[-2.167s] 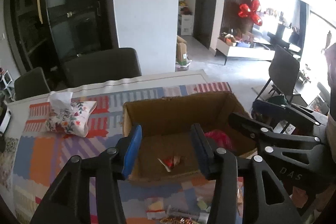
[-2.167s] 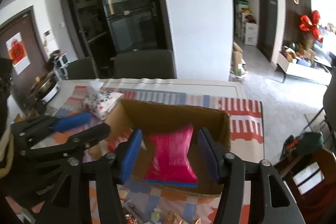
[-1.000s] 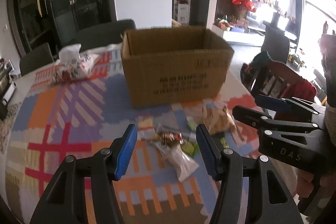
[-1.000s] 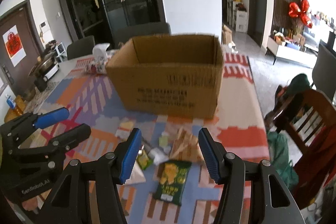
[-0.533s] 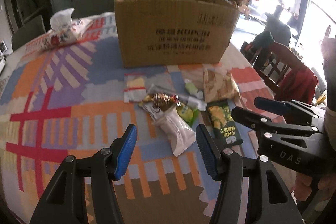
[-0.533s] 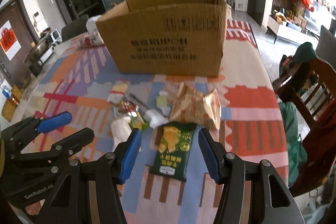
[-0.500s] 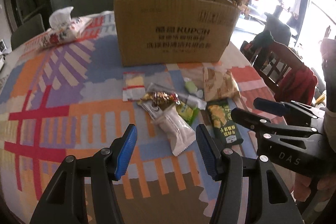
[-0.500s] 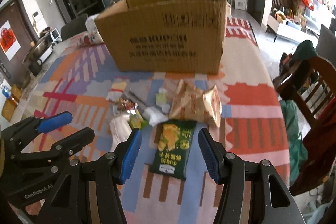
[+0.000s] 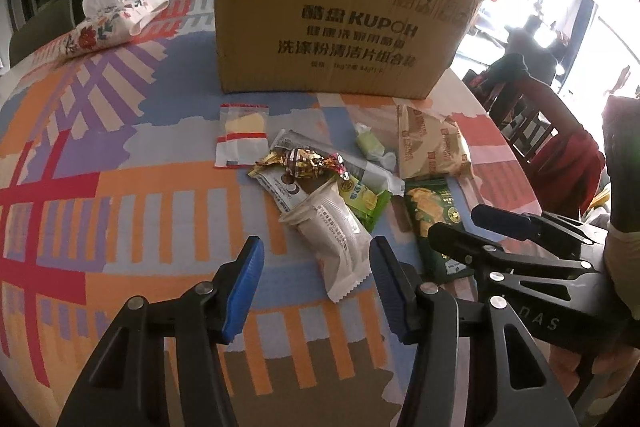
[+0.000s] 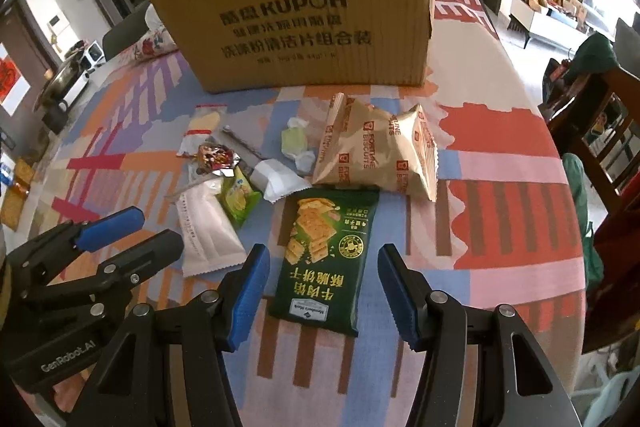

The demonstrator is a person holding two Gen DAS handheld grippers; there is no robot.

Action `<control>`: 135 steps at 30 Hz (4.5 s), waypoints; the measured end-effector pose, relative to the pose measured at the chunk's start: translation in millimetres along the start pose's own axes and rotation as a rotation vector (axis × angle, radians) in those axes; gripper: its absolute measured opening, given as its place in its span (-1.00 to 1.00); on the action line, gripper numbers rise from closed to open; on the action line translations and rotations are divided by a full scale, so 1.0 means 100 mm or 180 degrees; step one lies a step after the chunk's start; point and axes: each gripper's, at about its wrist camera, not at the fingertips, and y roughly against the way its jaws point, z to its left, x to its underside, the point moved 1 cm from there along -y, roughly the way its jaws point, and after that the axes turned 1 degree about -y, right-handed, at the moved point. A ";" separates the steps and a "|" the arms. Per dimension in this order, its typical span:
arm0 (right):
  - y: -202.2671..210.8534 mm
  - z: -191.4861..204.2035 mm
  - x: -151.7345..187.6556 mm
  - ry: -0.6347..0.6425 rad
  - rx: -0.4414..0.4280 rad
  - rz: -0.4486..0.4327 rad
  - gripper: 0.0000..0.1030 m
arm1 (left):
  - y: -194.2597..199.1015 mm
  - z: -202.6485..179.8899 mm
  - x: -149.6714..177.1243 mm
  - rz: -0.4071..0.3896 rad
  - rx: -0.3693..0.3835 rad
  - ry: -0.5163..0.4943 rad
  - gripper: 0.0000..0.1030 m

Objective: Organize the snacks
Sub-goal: 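Grasp the white wrapped bar with the left tool while the right tool grasps the green cracker pack, then carry both packs over the box and open both tools to drop them inside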

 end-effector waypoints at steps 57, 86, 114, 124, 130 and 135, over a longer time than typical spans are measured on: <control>-0.22 0.36 0.08 0.0390 0.0307 0.0041 0.04 | 0.16 0.03 0.19 -0.0099 -0.0097 0.0254 -0.47; 0.81 0.32 -0.33 0.0271 -0.0041 -0.0771 -0.08 | 1.02 -0.16 -0.29 -0.0890 -0.0053 0.0087 -0.47; 1.22 0.34 -1.69 0.0530 -0.0175 -0.1384 -0.08 | 1.24 -0.18 -1.64 -0.1369 -0.0185 -0.0193 -0.48; 0.99 0.27 -2.07 0.0545 -0.0151 -0.1316 -0.08 | 0.87 -0.07 -2.03 -0.1174 -0.0206 -0.0164 -0.48; 0.79 0.23 -2.25 0.0563 -0.0090 -0.1208 -0.08 | 0.69 0.00 -2.22 -0.1014 -0.0217 -0.0072 -0.40; 0.69 0.19 -2.27 0.0519 0.0018 -0.1180 0.25 | 0.68 0.02 -2.20 -0.0996 -0.0388 -0.0074 -0.05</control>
